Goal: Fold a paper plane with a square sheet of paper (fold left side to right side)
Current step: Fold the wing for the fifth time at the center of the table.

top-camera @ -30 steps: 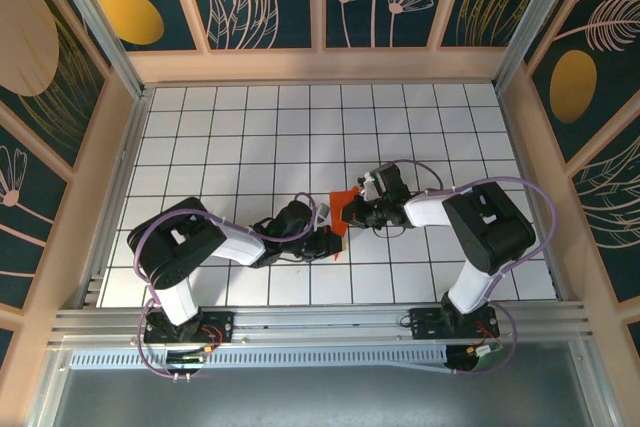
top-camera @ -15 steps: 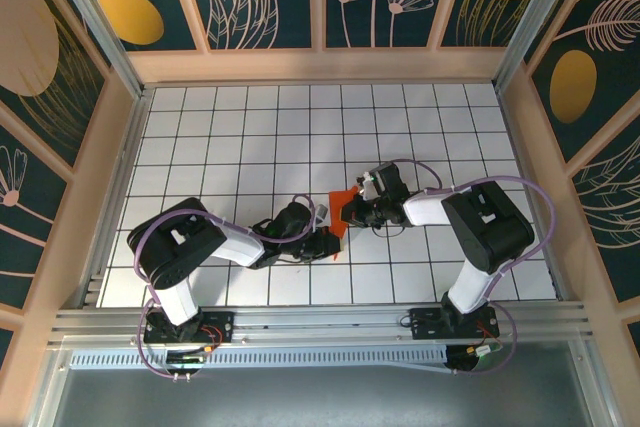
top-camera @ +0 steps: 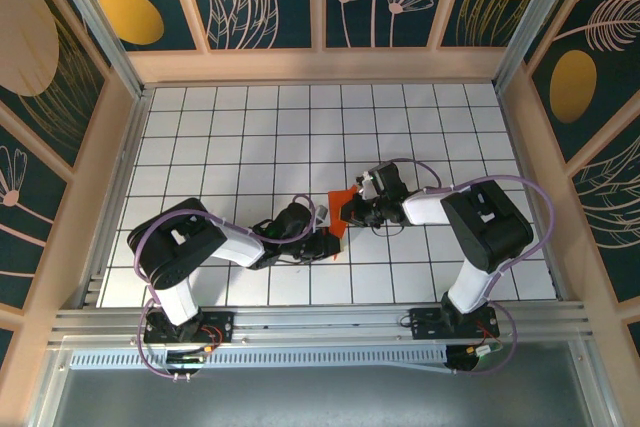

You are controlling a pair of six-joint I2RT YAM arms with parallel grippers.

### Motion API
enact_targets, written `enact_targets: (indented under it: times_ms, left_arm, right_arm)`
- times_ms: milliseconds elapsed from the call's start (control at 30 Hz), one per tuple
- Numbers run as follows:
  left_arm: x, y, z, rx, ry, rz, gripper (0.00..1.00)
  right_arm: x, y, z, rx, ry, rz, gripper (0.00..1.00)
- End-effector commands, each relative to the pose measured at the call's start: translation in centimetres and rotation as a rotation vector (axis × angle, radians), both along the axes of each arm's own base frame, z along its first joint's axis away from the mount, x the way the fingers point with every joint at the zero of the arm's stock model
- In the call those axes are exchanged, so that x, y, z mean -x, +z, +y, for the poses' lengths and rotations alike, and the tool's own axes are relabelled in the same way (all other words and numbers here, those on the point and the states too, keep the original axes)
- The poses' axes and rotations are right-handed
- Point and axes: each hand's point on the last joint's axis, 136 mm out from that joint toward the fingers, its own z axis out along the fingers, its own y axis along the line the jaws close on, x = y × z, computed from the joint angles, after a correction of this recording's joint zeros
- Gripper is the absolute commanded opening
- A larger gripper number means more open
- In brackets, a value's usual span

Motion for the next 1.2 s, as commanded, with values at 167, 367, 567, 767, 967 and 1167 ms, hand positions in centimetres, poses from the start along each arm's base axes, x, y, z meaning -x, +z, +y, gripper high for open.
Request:
enact_targets:
  times_ms: [167,367,567,767,967,1167]
  left_arm:
    - [0.5,-1.3,0.6,-0.040,0.005,0.011,0.00]
    - [0.5,-1.5,0.7,-0.051,0.007,0.012,0.00]
    - [0.6,-1.9,1.0,-0.066,0.010,0.015,0.00]
    - [0.7,-2.2,1.0,-0.076,0.005,0.019,0.00]
    - [0.6,-2.7,1.5,-0.098,0.022,0.017,0.00]
    - [0.5,-3.0,1.9,-0.121,0.031,0.013,0.00]
  right_arm:
    - [2.8,-6.8,-4.7,0.294,-0.049,0.119,0.00]
    - [2.7,-6.9,-4.6,0.295,-0.048,0.122,0.00]
    - [3.0,-6.9,-4.3,0.306,-0.032,0.118,0.00]
    - [3.1,-7.0,-4.3,0.309,-0.030,0.119,0.00]
    - [3.0,-6.8,-4.2,0.308,-0.031,0.113,0.00]
    - [3.1,-6.7,-4.1,0.307,-0.026,0.114,0.00]
